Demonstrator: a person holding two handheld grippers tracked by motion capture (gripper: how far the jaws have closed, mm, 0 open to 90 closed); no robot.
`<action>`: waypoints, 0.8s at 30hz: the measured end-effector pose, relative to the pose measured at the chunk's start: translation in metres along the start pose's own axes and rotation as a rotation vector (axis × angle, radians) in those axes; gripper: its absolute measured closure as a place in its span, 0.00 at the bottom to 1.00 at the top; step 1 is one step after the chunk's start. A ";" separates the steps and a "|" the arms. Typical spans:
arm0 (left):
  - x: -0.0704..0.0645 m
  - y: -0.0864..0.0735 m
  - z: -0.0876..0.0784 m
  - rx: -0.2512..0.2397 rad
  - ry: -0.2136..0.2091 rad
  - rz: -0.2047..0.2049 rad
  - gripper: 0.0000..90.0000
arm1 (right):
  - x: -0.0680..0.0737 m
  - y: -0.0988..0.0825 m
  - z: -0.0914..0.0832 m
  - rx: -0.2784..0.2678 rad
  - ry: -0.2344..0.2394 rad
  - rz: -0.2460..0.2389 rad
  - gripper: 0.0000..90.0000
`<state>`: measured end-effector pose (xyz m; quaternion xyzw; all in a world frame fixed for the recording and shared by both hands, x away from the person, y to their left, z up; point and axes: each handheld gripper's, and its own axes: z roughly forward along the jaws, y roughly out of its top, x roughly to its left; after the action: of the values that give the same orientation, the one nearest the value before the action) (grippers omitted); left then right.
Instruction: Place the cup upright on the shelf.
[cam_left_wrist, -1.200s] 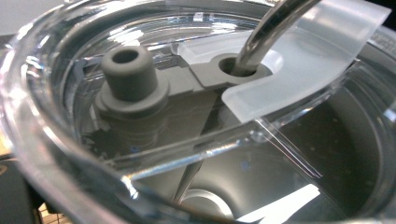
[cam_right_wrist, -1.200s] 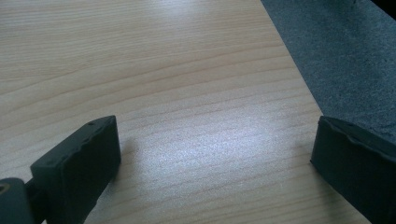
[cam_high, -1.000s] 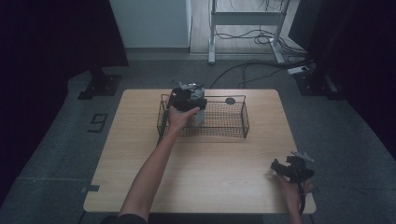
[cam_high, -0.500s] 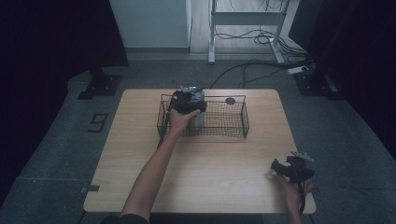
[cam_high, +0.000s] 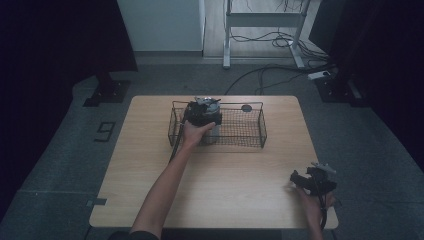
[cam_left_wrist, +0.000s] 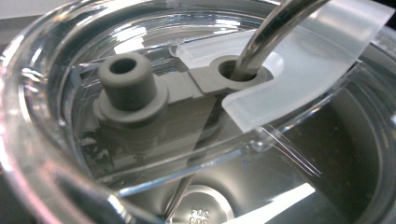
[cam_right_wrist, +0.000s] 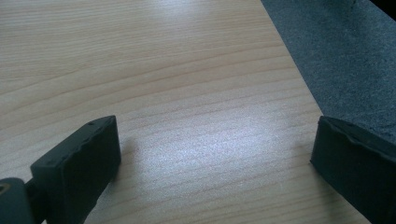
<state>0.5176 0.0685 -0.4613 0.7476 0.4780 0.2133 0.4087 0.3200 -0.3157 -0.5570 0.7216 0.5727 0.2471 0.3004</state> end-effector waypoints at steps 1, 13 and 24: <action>-0.001 -0.001 0.001 0.001 0.000 0.002 0.04 | 0.000 0.000 0.000 0.000 0.000 0.000 0.01; -0.003 -0.011 -0.006 -0.021 0.005 -0.003 0.04 | 0.000 0.000 0.000 0.000 0.000 0.000 0.01; -0.002 -0.004 -0.029 -0.058 -0.038 0.003 0.00 | 0.000 0.000 0.000 0.000 0.000 0.000 0.01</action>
<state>0.4943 0.0795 -0.4479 0.7401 0.4625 0.2136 0.4390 0.3200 -0.3157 -0.5570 0.7217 0.5727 0.2470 0.3002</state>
